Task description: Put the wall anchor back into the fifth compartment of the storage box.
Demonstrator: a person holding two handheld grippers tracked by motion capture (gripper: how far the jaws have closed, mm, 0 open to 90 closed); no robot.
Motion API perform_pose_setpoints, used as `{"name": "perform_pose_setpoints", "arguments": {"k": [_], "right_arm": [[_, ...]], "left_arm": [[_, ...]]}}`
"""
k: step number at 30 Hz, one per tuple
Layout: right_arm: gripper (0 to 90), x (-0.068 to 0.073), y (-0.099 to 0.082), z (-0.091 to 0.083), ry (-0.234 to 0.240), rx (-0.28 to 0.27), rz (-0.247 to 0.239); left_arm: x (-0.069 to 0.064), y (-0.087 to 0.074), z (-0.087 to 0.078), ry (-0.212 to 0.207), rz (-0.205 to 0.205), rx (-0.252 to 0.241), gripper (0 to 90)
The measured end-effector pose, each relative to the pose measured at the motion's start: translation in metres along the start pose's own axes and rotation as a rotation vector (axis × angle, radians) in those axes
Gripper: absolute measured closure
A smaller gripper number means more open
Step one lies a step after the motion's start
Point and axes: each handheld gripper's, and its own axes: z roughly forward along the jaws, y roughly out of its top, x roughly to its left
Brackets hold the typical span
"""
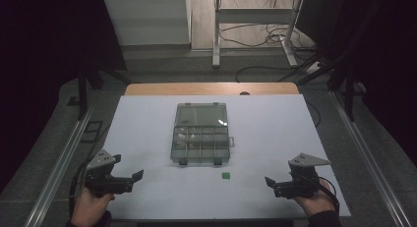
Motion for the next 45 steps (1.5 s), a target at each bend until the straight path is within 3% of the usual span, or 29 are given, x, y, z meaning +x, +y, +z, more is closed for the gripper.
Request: {"name": "perform_pose_setpoints", "arguments": {"k": [18,25,41,45], "right_arm": [[0.0,0.014,0.021,0.02,0.039,0.011,-0.034],[0.0,0.021,0.029,0.028,0.042,0.032,-0.069],[0.0,0.033,0.046,0.053,0.077,0.099,-0.078],[0.0,0.036,0.049,0.061,0.084,0.128,-0.099]], "left_arm": [[0.001,0.001,0.0,-0.007,-0.03,0.006,0.9],[0.002,0.001,0.0,-0.01,-0.035,0.012,0.9],[0.002,0.002,0.0,-0.018,-0.019,0.015,0.9],[0.002,0.002,0.001,-0.019,-0.02,0.022,1.0]]}}
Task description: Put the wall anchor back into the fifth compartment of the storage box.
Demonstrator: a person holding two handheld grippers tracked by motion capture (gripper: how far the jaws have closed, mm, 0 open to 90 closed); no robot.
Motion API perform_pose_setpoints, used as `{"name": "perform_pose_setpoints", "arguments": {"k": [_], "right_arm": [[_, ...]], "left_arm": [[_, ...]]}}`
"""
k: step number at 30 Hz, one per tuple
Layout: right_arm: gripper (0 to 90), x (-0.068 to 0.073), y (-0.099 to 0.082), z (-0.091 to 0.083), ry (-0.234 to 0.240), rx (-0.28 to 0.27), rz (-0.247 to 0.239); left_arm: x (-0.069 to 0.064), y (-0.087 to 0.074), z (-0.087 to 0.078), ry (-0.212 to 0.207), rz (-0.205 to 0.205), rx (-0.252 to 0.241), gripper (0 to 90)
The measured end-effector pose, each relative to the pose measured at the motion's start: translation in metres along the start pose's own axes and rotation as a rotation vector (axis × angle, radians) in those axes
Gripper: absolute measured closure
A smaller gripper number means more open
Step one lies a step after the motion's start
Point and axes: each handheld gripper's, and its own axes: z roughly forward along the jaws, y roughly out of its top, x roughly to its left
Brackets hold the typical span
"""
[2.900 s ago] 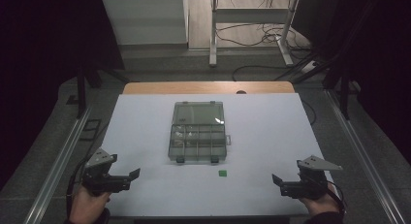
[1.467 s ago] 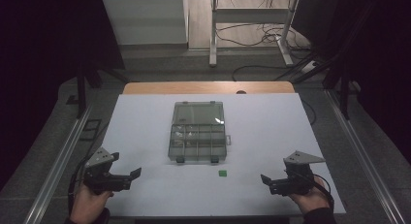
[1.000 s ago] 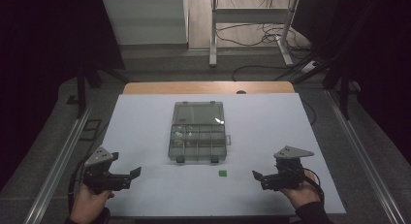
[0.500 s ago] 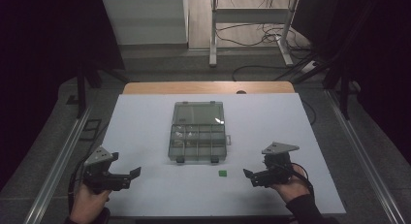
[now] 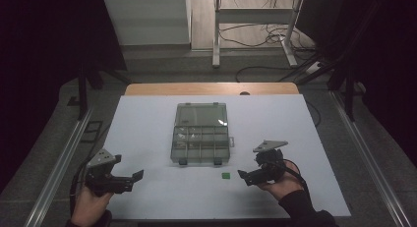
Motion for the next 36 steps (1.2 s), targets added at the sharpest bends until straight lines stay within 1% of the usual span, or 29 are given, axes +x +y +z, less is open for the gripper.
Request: {"name": "perform_pose_setpoints", "arguments": {"k": [3,6,9,11,14,17,18,19,20,21,22,24,25,26,30,31,36], "right_arm": [[0.6,0.002,0.002,0.004,-0.002,0.014,0.0],[5.9,0.002,0.005,0.009,-0.005,0.031,-0.016],[15.1,0.004,0.009,0.016,0.019,0.052,-0.04],[16.5,0.005,0.01,0.018,0.027,0.06,-0.041],[24.3,0.007,0.015,0.027,0.047,0.093,-0.065],[32.2,0.008,0.018,0.035,0.082,0.131,-0.069],[32.2,0.008,0.018,0.035,0.082,0.131,-0.069],[38.2,0.009,0.02,0.04,0.105,0.149,-0.078],[41.2,0.009,0.021,0.043,0.121,0.159,-0.083],[41.2,0.009,0.021,0.043,0.121,0.159,-0.083],[44.1,0.01,0.021,0.045,0.135,0.163,-0.087],[50.8,0.011,0.022,0.049,0.148,0.176,-0.099],[57.5,0.013,0.023,0.054,0.16,0.186,-0.111],[57.5,0.013,0.023,0.054,0.16,0.186,-0.111],[68.9,0.016,0.024,0.061,0.173,0.201,-0.15],[68.9,0.016,0.024,0.061,0.173,0.201,-0.15],[74.3,0.02,0.025,0.067,0.166,0.204,-0.19]], "left_arm": [[0.0,0.0,0.0,-0.003,0.001,0.0,1.1],[0.0,0.0,0.0,-0.005,0.0,0.0,1.1],[0.0,0.0,0.001,-0.007,-0.003,0.0,1.2],[0.0,0.0,0.001,-0.007,-0.002,-0.001,1.2],[0.001,0.0,0.001,-0.009,-0.004,0.0,1.3],[0.001,0.0,0.001,-0.011,-0.005,0.001,1.4],[0.001,0.0,0.001,-0.011,-0.005,0.001,1.4],[0.001,0.0,0.001,-0.012,-0.006,0.002,1.5],[0.001,0.0,0.001,-0.013,-0.006,0.002,1.6],[0.001,0.0,0.001,-0.013,-0.006,0.002,1.6],[0.001,0.0,0.001,-0.014,-0.006,0.002,1.6],[0.001,0.0,0.001,-0.016,-0.006,0.003,1.7],[0.001,0.0,0.001,-0.016,-0.006,0.003,1.8],[0.001,0.0,0.001,-0.017,-0.005,0.003,1.8],[0.001,0.0,0.001,-0.02,0.0,0.006,2.1],[0.001,0.0,0.002,-0.02,0.001,0.006,2.1],[0.001,0.0,0.002,-0.02,0.002,0.008,2.2]]}}
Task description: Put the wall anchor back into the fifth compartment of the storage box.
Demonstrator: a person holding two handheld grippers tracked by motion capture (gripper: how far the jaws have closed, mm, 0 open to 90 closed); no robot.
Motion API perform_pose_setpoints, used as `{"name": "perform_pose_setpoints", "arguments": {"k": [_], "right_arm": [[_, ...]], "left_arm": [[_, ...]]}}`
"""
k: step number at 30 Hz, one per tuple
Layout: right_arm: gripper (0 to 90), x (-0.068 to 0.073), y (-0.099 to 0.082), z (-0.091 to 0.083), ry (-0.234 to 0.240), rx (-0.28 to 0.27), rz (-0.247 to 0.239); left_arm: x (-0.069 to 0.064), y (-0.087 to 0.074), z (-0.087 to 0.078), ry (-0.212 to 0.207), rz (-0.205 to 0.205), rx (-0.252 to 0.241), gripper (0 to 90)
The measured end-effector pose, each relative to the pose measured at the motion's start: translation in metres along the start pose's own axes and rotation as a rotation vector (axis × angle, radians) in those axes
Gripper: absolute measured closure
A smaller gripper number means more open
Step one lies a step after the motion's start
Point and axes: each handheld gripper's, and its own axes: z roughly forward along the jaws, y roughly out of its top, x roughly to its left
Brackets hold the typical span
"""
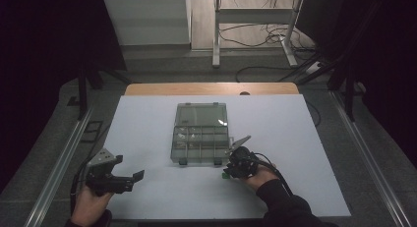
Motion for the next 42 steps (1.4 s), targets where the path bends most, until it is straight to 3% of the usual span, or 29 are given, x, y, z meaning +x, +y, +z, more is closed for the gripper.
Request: {"name": "perform_pose_setpoints", "arguments": {"k": [9,22,28,42], "right_arm": [[76.1,0.001,0.002,0.008,-0.017,0.018,-0.026],[79.3,0.001,0.004,0.01,0.009,0.015,-0.044],[78.7,0.0,0.003,0.013,-0.027,0.042,-0.071],[84.0,0.003,0.004,0.008,-0.005,0.046,-0.06]], "left_arm": [[0.0,0.0,0.0,0.001,-0.001,0.002,2.2],[0.0,0.0,0.001,0.0,-0.001,0.005,2.3],[0.0,0.0,0.001,0.0,-0.007,0.005,2.3],[0.001,0.0,0.001,0.004,-0.016,0.006,2.5]]}}
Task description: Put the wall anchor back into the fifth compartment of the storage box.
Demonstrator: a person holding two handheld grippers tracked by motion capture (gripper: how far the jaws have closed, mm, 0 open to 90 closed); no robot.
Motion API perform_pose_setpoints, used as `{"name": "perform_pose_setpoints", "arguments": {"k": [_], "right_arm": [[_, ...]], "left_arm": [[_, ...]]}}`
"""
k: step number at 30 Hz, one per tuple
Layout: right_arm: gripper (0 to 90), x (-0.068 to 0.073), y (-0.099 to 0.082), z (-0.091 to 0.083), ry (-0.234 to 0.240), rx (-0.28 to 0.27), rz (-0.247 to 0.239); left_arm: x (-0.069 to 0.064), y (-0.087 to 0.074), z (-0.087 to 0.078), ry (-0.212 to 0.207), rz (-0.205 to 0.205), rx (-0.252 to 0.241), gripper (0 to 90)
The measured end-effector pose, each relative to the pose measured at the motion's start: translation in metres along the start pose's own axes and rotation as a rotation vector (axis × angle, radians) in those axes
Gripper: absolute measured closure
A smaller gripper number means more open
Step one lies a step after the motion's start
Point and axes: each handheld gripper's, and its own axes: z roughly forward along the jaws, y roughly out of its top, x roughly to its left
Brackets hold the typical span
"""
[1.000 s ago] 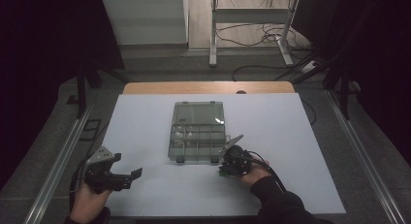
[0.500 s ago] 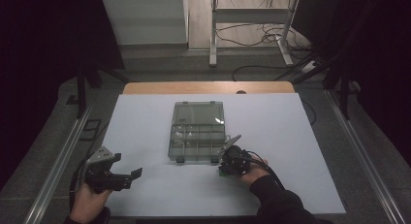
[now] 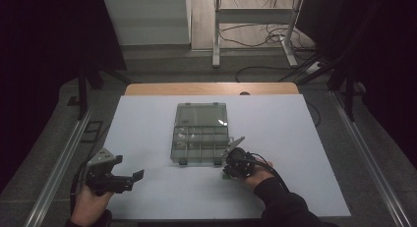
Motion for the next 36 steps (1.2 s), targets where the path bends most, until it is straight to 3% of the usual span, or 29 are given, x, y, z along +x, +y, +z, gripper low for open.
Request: {"name": "perform_pose_setpoints", "arguments": {"k": [16,22,29,36], "right_arm": [[84.0,0.002,0.003,-0.03,0.035,-0.127,0.015],[84.0,0.001,0.008,-0.035,0.041,-0.165,0.016],[83.9,0.0,0.018,-0.039,0.062,-0.209,0.054],[83.9,0.003,0.034,-0.036,0.073,-0.24,0.025]], "left_arm": [[-0.004,0.001,0.002,0.014,0.032,0.02,3.8],[-0.004,0.001,0.003,0.015,0.032,0.024,4.3],[-0.003,0.001,0.003,0.015,0.017,0.022,4.7],[-0.003,0.001,0.003,0.01,0.019,0.025,5.4]]}}
